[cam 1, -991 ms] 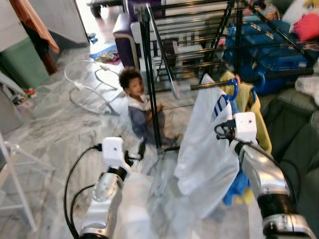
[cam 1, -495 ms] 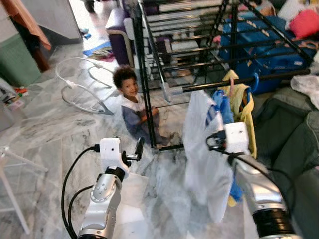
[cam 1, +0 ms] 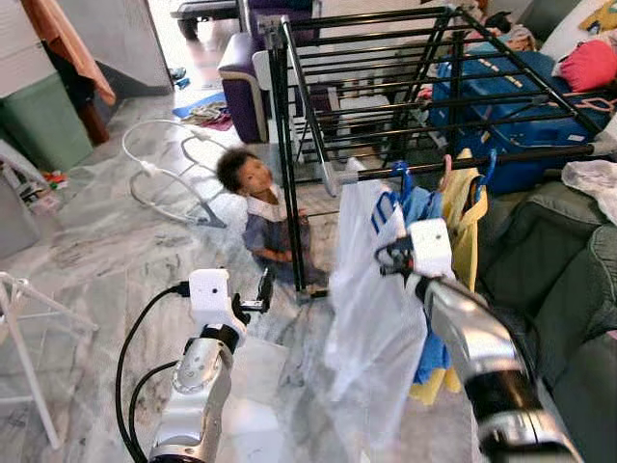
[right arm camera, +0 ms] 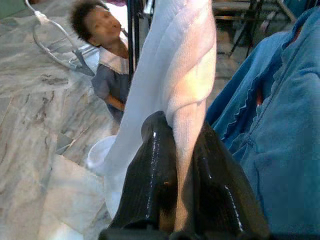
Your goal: Hang hanger
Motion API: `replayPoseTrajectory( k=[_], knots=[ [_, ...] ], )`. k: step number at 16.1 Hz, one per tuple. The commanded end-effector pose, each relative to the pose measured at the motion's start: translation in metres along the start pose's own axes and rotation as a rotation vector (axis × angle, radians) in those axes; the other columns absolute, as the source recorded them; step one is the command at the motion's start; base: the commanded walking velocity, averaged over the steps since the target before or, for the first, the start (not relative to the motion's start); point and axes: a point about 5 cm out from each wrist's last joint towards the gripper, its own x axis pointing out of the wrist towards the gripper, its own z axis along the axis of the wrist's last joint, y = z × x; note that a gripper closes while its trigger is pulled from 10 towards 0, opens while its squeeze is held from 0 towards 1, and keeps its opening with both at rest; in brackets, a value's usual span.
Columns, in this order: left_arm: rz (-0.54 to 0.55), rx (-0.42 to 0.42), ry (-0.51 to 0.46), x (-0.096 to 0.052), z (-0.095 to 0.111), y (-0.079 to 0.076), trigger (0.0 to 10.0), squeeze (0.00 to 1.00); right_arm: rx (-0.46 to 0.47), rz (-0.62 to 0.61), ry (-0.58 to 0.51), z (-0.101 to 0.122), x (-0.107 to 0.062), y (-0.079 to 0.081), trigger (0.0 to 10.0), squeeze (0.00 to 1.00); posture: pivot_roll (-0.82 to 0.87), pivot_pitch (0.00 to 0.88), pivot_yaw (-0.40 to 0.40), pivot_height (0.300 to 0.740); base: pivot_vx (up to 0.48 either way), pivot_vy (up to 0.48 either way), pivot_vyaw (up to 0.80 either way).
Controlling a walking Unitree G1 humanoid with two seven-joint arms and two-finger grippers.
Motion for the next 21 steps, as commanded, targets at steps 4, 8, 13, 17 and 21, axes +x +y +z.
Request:
replayPoseTrajectory(
  k=[4,8,13,17,21],
  knots=[
    [0.010,0.017,0.009,-0.001,0.000,0.001,10.0,0.00,0.049,0.003,-0.022,0.021,0.016,0.008,7.2,0.00,-0.11,0.000,0.045,0.740,0.000,0.000,0.00],
    [0.021,0.021,0.011,-0.003,0.000,0.003,10.0,0.00,0.051,0.036,0.035,0.024,0.027,0.022,10.0,0.00,-0.10,0.000,0.034,0.740,0.000,0.000,0.00],
    [0.036,0.027,0.013,-0.005,0.001,0.007,10.0,0.00,0.042,-0.003,0.101,0.021,0.034,0.024,10.0,0.00,-0.08,0.000,0.029,0.740,0.000,0.000,0.00],
    [0.035,0.032,0.018,-0.004,0.002,0.008,10.0,0.00,0.033,0.000,0.115,0.017,0.035,0.024,10.0,0.00,-0.08,0.000,0.031,0.740,0.000,0.000,0.00],
    [0.039,0.030,0.017,-0.003,0.004,0.009,10.0,0.00,-0.056,-0.001,0.049,0.026,0.037,0.019,10.0,0.00,-0.07,0.000,0.033,0.740,0.000,0.000,0.00]
  ],
)
